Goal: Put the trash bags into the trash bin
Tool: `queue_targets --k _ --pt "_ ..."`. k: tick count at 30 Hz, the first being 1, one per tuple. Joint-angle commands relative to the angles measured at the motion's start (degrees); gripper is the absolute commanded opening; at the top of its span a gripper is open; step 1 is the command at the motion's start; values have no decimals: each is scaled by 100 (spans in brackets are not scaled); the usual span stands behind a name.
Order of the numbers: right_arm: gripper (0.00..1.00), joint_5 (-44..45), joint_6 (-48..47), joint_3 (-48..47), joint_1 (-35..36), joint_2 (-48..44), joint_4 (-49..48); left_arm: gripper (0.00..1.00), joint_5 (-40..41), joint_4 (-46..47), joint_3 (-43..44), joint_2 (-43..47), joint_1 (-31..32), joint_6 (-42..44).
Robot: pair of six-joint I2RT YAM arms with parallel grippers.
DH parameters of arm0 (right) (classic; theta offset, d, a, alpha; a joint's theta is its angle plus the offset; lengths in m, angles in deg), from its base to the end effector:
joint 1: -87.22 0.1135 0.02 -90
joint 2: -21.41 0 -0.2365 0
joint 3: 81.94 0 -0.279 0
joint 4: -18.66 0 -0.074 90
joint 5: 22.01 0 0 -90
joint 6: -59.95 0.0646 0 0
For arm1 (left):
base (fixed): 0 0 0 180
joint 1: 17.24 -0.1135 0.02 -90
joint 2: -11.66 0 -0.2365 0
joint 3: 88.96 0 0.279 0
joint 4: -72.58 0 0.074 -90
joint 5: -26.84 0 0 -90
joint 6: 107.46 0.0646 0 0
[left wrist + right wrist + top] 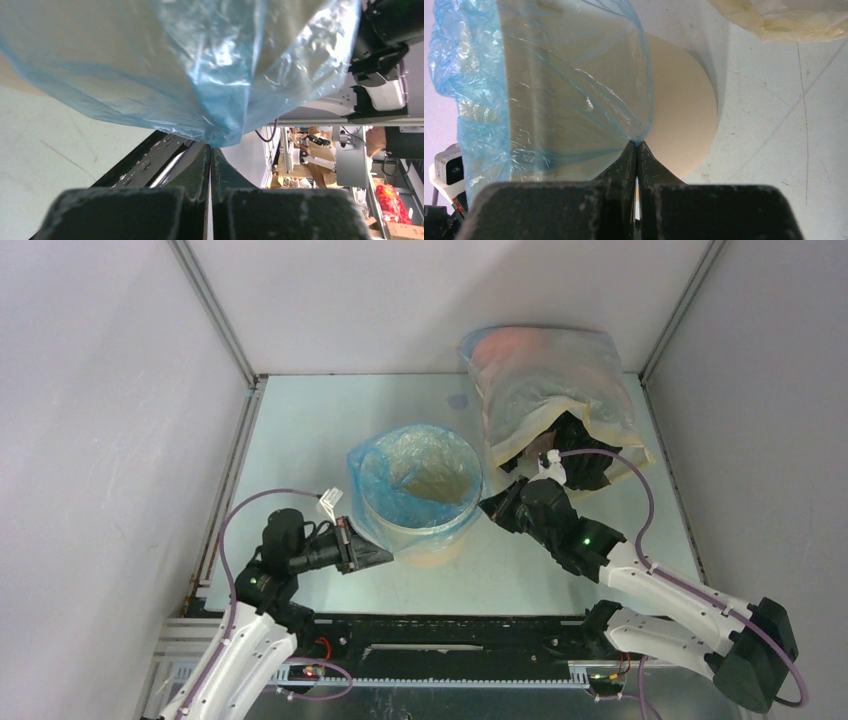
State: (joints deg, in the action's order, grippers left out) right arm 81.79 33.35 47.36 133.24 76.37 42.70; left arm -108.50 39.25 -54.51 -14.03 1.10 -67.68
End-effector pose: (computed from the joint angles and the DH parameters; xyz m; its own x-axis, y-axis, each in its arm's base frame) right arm 0.2075 0.1928 0.2216 -0.6418 0.5854 -0.4954 0.0468 0.6747 0.7366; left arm 0.1670 -0.1038 0.2089 -0.8944 -0.2726 -0.3546 0.2311 0.3972 -0.8882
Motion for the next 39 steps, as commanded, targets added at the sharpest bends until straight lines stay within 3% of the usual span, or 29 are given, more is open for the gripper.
queue_targets --k 1,7,16,18,21,25,29,32,36,39 --pt "0 292 -193 -20 37 123 -205 0 344 64 65 -70 21 327" --pt "0 483 -329 -14 46 384 -191 0 1207 90 -134 -63 27 159" --pt "0 476 -507 -18 36 759 -296 1 1888 455 -589 94 28 -113" --pt "0 459 -536 -20 37 830 -315 10 1999 494 -622 98 26 -133" --pt "0 462 -714 -17 9 771 -315 34 2331 204 -406 168 25 5" --pt "11 672 -1005 -21 -63 351 -134 55 3141 -569 11 530 21 143" --pt "26 916 -1414 -15 -126 -183 31 62 3832 -1067 242 1151 20 -30" --pt "30 759 -1751 -20 -237 -488 30 61 4352 -1505 452 1567 20 -190" --pt "32 30 -2052 -20 -514 -672 -72 68 5179 -2190 886 2060 22 -123" --pt "36 -635 -2064 -20 -821 -667 -141 77 5190 -2049 1150 2007 20 186"
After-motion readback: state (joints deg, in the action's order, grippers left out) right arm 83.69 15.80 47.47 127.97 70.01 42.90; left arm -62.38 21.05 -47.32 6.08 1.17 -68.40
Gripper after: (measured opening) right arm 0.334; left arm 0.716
